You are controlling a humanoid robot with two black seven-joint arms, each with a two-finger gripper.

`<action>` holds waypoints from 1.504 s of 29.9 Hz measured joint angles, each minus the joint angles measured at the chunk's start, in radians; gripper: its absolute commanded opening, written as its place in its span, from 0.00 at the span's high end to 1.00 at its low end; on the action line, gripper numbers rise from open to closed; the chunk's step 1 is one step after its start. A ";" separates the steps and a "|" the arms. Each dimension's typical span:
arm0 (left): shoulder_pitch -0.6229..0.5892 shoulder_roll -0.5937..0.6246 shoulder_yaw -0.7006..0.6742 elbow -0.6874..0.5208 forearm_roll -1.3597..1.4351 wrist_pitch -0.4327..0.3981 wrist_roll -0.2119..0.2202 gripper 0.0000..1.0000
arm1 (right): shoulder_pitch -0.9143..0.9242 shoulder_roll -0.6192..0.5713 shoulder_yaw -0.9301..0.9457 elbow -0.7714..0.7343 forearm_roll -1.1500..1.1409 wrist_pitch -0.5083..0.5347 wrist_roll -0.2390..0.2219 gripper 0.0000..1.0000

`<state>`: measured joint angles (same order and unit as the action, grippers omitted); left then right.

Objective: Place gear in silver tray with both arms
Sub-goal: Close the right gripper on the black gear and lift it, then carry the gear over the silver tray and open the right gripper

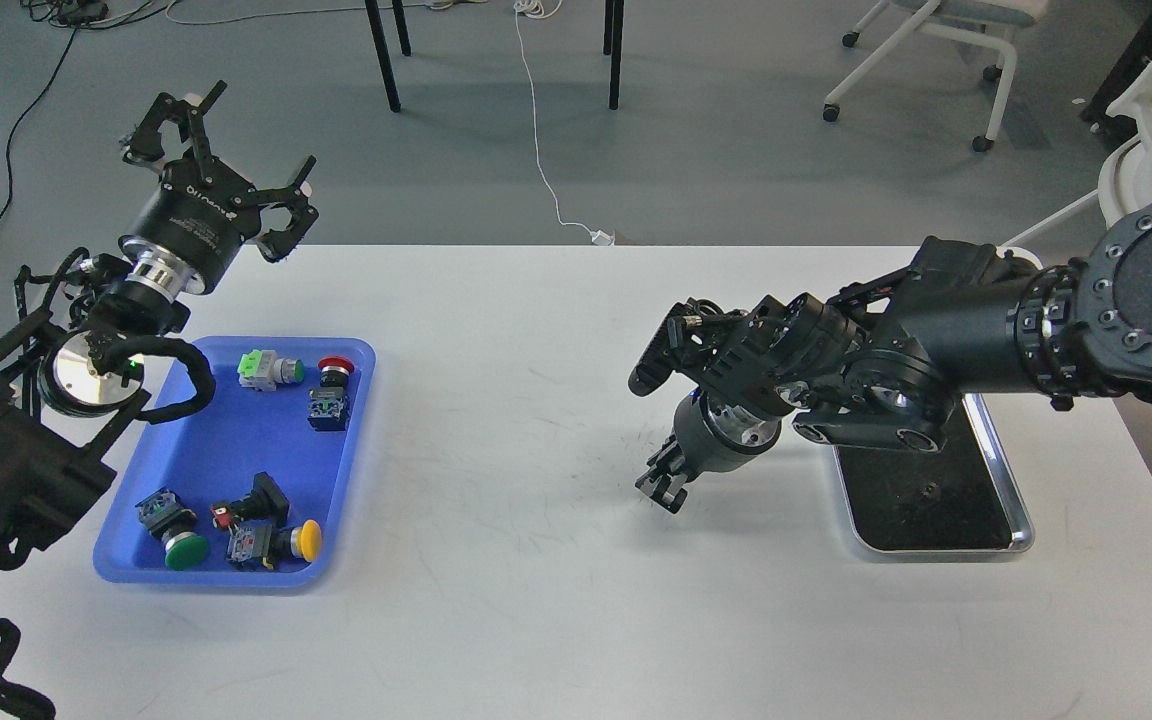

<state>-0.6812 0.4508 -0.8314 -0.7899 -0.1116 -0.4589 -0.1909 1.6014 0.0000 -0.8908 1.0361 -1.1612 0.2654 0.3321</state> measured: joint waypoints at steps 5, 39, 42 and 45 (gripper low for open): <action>0.000 0.006 -0.001 0.000 -0.002 0.000 0.000 0.03 | 0.046 -0.069 -0.050 0.009 -0.064 -0.001 -0.003 0.75; -0.008 0.013 0.014 -0.025 0.007 0.017 0.010 0.03 | -0.147 -0.611 0.088 0.000 -0.365 -0.180 -0.005 0.04; -0.009 0.014 0.014 -0.023 0.007 0.016 0.012 0.02 | -0.166 -0.654 0.262 0.001 -0.298 -0.178 -0.005 0.02; -0.010 0.013 0.015 -0.022 0.010 0.015 0.015 0.02 | -0.204 -0.668 0.427 -0.007 -0.156 -0.173 -0.006 0.02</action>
<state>-0.6914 0.4639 -0.8162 -0.8117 -0.1020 -0.4438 -0.1762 1.3974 -0.6675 -0.4639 1.0294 -1.3172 0.0920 0.3259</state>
